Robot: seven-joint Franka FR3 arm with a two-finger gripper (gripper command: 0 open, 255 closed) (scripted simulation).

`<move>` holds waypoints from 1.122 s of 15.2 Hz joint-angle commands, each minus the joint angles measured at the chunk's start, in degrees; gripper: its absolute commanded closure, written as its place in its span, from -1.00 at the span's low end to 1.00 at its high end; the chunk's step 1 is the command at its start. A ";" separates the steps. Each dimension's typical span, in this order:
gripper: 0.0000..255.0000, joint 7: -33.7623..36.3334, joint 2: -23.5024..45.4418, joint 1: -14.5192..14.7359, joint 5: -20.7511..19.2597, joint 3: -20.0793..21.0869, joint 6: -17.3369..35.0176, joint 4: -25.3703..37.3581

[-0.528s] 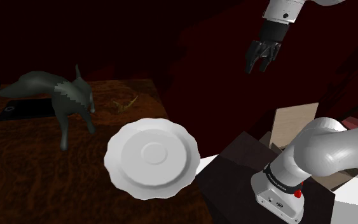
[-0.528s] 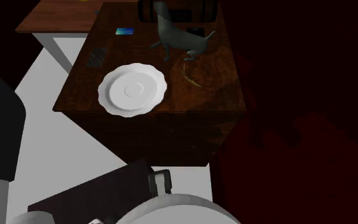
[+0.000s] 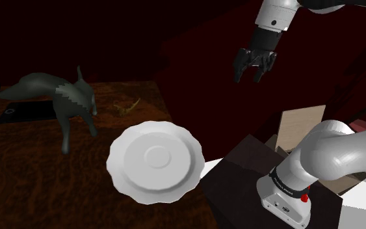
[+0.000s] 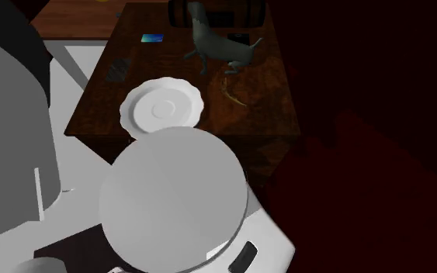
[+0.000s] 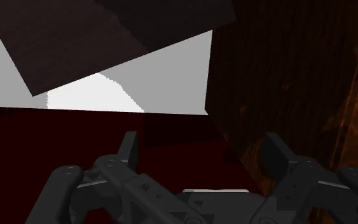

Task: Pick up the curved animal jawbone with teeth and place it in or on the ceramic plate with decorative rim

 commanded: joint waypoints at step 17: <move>-1.00 47.00 23.98 -4.81 6.39 27.73 17.81 13.03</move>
